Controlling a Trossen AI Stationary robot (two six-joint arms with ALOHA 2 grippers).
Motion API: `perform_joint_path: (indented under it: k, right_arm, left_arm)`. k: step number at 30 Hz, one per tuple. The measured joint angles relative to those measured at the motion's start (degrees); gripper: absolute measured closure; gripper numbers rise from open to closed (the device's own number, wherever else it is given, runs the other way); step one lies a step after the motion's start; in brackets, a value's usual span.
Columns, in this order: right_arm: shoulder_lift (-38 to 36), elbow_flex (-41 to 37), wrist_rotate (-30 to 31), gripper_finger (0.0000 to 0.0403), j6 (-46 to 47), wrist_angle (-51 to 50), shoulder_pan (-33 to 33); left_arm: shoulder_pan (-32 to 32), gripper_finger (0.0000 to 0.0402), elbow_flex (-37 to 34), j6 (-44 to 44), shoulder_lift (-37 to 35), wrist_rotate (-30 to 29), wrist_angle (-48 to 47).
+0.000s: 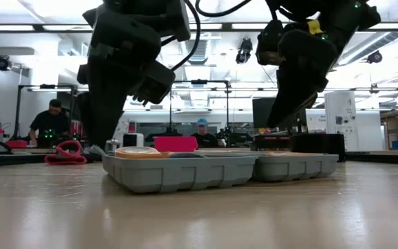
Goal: Prefit tool cases
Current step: Remove the tape measure from the gray tool box
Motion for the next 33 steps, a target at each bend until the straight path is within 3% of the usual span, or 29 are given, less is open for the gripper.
perform_joint_path:
  k: [16,33]
  right_arm:
    - [-0.2,0.0,1.0,0.0403,0.0,-1.9,0.0]
    - [-0.2,0.0,1.4,0.0403,-0.1,-1.8,0.0]
  left_arm:
    - [0.0,0.0184,-4.5,-4.6,0.0,4.7,9.8]
    - [0.7,0.0266,-5.7,-4.3,0.0,4.7,10.6]
